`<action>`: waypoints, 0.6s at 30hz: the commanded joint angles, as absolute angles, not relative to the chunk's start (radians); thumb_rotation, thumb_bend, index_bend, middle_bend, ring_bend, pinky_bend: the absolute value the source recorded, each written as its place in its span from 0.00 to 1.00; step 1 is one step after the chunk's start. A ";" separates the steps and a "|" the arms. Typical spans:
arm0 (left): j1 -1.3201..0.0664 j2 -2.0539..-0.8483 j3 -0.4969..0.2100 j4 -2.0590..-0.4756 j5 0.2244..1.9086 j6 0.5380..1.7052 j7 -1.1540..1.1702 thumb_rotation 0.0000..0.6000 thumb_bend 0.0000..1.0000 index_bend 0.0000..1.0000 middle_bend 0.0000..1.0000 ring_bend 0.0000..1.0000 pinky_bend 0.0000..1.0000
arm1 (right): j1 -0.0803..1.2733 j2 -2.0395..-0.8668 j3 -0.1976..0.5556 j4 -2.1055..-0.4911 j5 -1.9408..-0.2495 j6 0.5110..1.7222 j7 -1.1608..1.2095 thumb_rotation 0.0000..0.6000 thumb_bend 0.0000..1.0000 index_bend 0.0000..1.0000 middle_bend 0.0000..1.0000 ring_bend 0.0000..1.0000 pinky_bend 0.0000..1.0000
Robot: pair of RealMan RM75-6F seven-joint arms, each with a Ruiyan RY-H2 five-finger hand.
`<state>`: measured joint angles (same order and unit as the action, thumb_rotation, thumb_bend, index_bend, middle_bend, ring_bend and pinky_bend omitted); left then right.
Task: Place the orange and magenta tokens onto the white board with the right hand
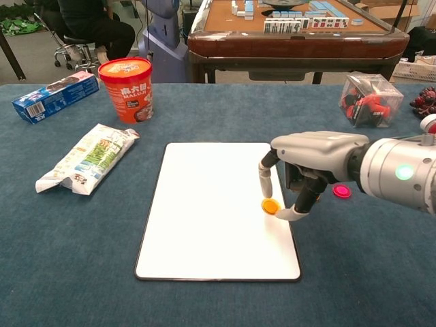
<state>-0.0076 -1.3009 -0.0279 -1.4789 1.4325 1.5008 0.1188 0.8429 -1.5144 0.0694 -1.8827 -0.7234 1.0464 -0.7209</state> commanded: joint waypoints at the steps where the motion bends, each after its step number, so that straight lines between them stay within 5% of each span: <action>1: -0.007 -1.302 -0.027 -1.477 1.432 1.501 0.117 1.00 0.24 0.20 0.30 0.30 0.64 | 0.856 -1.528 0.073 -1.890 -0.717 1.057 -0.739 1.00 0.14 0.49 1.00 1.00 1.00; 7: -0.004 -1.305 -0.024 -1.474 1.433 1.501 0.116 1.00 0.24 0.20 0.30 0.30 0.64 | 0.866 -1.538 0.070 -1.893 -0.709 1.074 -0.752 1.00 0.00 0.49 1.00 1.00 1.00; 18: -0.005 -1.305 -0.027 -1.476 1.433 1.501 0.117 1.00 0.24 0.20 0.30 0.30 0.64 | 0.841 -1.484 0.050 -1.871 -0.701 1.096 -0.721 1.00 0.06 0.49 1.00 1.00 1.00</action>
